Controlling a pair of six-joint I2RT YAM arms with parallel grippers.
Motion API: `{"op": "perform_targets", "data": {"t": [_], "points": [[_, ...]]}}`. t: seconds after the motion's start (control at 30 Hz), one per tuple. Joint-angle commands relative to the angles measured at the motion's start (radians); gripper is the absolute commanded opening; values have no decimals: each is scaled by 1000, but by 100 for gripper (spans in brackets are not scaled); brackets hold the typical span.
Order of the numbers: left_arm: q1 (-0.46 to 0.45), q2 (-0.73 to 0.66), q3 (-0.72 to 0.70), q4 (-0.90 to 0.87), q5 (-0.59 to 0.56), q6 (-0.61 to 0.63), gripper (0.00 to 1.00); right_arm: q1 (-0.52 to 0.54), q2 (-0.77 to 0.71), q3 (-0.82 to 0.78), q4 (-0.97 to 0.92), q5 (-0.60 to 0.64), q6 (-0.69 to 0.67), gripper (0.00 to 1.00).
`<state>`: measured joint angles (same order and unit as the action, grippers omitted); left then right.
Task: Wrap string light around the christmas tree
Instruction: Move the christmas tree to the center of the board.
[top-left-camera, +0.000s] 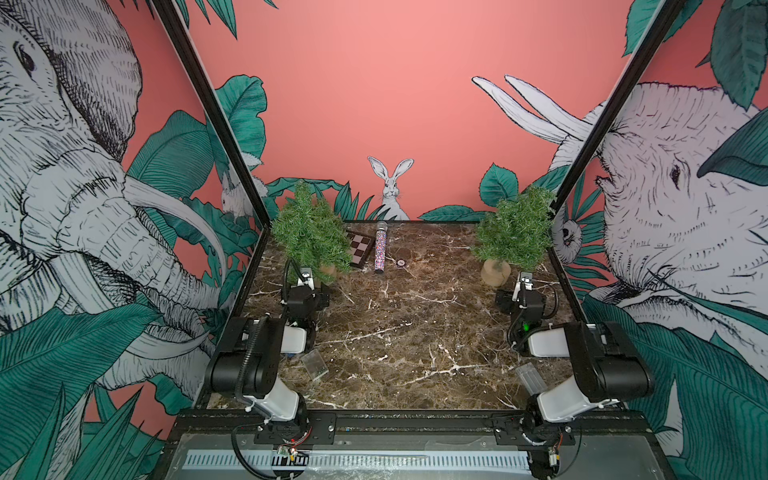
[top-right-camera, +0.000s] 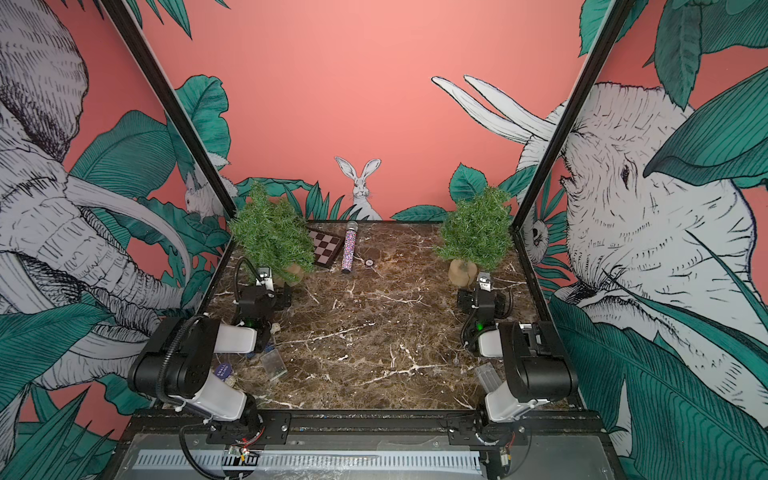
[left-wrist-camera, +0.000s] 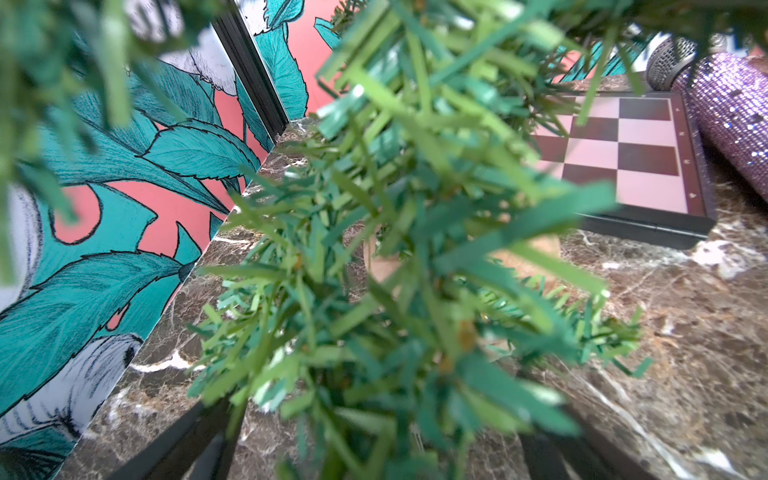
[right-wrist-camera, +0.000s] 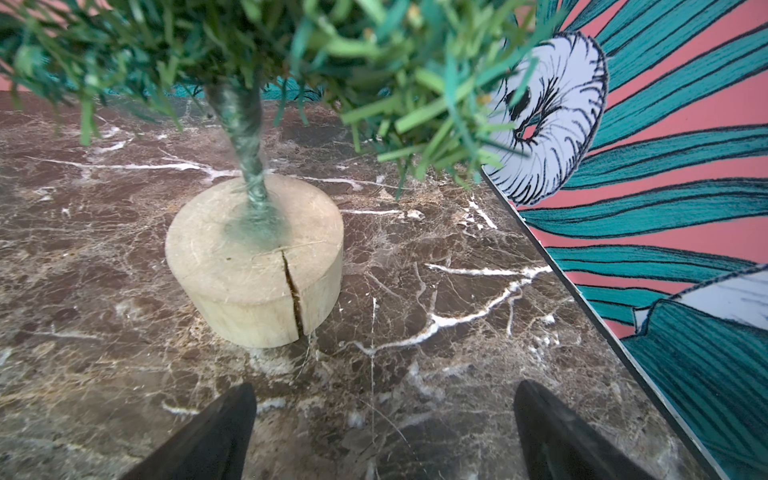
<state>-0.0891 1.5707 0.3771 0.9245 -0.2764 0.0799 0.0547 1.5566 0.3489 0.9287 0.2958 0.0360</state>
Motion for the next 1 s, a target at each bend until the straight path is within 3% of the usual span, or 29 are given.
{"op": "perform_targets", "data": {"t": [0.0, 0.53, 0.6, 0.67, 0.73, 0.83, 0.97], "points": [[-1, -17, 12, -10, 6, 8, 100, 6, -4, 22, 28, 11, -8, 99], [-1, -21, 6, 0, 15, 12, 100, 3, -14, 13, 39, -19, -13, 99], [-16, -53, -8, 20, 12, 43, 100, 23, -77, -23, 57, -13, -38, 99], [-40, -129, 15, -110, -21, 46, 100, 54, -173, -42, 14, 14, -67, 99], [-49, -194, 31, -210, -48, 27, 100, 86, -280, -22, -134, 35, -67, 99], [-66, -301, 41, -370, -88, -30, 100, 113, -434, 47, -460, 47, 39, 99], [-127, -445, 55, -574, -189, -69, 100, 156, -567, 212, -960, 216, 196, 99]]}}
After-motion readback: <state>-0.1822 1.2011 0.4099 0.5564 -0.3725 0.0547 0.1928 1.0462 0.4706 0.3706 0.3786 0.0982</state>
